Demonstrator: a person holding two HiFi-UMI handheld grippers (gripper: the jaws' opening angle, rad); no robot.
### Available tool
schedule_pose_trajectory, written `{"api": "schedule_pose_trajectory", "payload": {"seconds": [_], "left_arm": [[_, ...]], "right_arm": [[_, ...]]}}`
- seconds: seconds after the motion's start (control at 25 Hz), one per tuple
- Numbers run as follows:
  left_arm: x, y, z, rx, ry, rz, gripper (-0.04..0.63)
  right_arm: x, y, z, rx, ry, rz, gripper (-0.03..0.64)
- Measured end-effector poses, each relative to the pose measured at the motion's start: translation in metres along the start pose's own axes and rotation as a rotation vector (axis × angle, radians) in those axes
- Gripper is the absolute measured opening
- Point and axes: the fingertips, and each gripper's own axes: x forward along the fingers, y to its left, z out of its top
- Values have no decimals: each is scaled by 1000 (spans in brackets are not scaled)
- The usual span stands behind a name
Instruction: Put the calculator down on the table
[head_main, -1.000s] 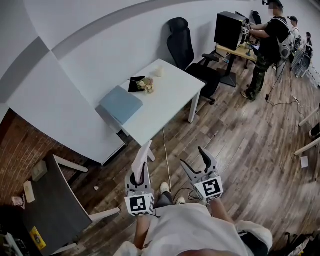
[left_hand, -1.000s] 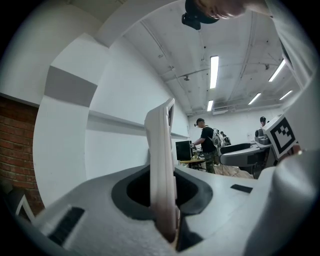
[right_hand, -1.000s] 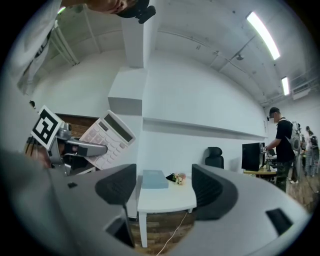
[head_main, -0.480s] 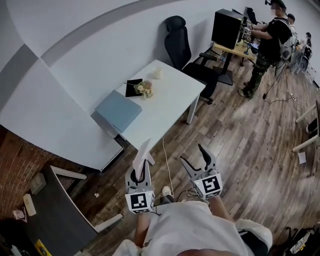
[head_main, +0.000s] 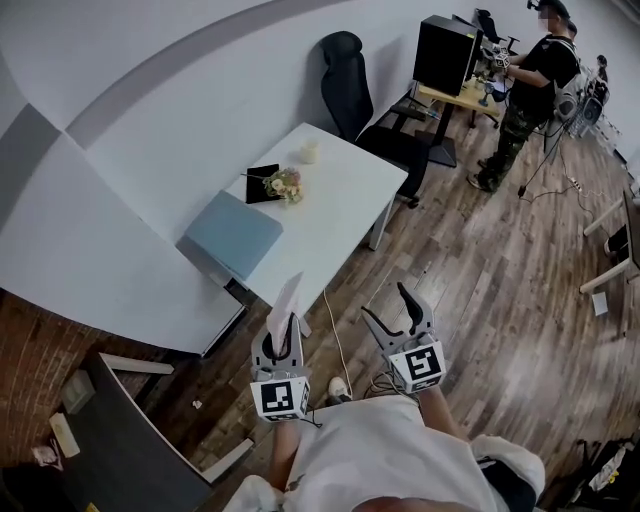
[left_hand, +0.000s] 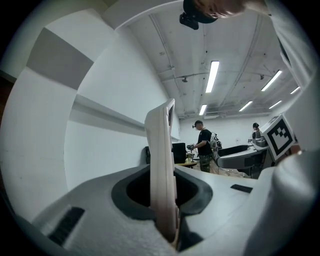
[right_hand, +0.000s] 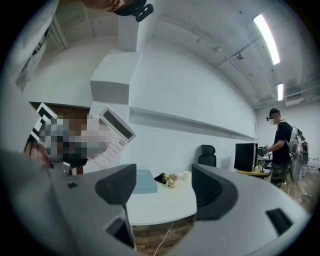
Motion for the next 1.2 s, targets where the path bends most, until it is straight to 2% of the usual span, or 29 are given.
{"api": "schedule_pose_trajectory", "payload": {"seconds": [0.16,0.76,1.2], "left_arm": [[11,7,0,6,-2,-29,66],[41,22,-7,0,3,-54,66],[99,25,-10,-6,14,-51,66]], "right_arm": [[12,-2,-2,0,-1,-30,347],[43,-3,-3,-13,33,-15,341],[86,-43,-8,-10,40,-5,318]]}}
